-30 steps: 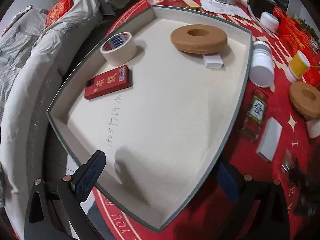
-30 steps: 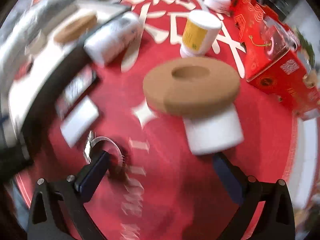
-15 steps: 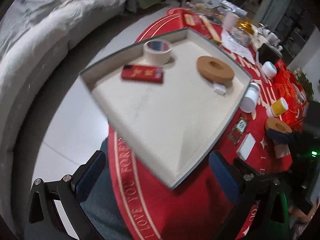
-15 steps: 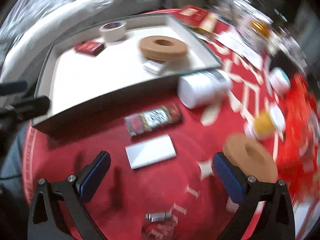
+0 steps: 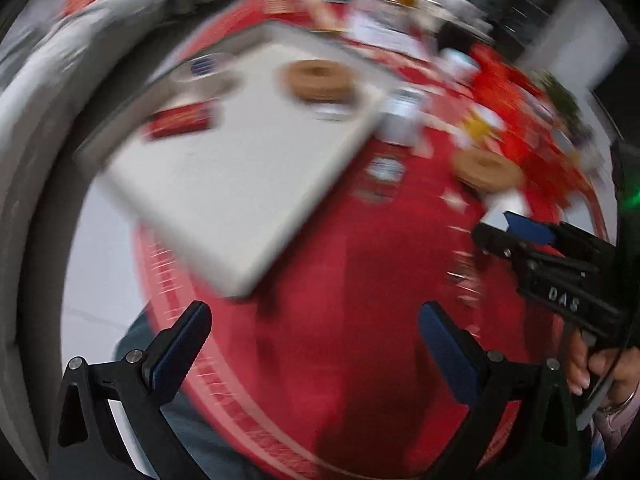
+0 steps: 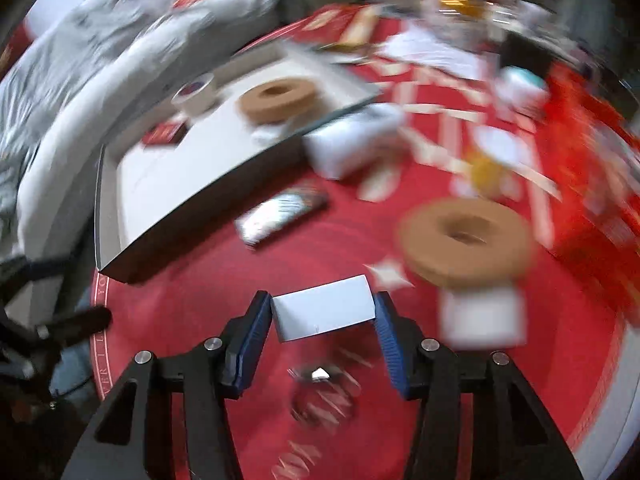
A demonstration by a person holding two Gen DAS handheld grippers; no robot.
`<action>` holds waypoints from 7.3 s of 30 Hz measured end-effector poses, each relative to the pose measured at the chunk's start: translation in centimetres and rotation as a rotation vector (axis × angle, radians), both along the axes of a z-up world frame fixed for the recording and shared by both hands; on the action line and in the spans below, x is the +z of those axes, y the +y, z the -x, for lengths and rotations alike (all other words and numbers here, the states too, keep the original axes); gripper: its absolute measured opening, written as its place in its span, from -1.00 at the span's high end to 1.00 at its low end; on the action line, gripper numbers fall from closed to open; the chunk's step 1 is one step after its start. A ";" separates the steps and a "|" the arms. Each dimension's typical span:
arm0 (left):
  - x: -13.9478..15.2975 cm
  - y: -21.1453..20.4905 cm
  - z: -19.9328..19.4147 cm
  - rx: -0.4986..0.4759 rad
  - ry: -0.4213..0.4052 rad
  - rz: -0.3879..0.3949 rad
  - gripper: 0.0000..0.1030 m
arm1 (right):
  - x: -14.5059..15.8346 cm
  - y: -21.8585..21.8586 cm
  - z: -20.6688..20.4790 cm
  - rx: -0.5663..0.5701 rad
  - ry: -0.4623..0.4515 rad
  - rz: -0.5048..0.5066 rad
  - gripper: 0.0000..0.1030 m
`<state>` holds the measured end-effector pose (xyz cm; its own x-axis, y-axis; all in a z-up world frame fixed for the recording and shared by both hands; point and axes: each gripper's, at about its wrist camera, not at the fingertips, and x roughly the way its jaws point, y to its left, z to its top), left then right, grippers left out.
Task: Organize rigid objects
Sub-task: 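Move the left tool to the metal hose clamp while the right tool approaches the white block, then grasp the hose clamp with the left tool while the right tool grasps the white block, then carry the hose clamp with the left tool while the right tool carries the white block to the tray, then open the left tool over the tray while the right tool releases the white block inside, then grasp the white pill bottle with the right tool while the left tool grasps the patterned snack bar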
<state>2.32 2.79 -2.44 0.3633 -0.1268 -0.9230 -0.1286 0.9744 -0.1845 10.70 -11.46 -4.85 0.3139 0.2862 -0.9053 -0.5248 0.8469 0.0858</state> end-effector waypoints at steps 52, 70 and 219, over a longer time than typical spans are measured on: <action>20.2 -7.8 2.4 0.071 -0.390 0.038 0.28 | 15.5 -12.2 6.3 -0.326 -0.184 -0.389 -0.04; 29.6 1.5 -1.1 0.288 -0.587 0.010 0.28 | 30.0 -5.4 0.0 -0.213 -0.360 -0.505 -0.04; -7.1 -5.8 -1.8 -0.035 0.057 -0.178 -1.00 | -1.9 -6.7 3.9 -0.270 0.165 -0.037 -0.48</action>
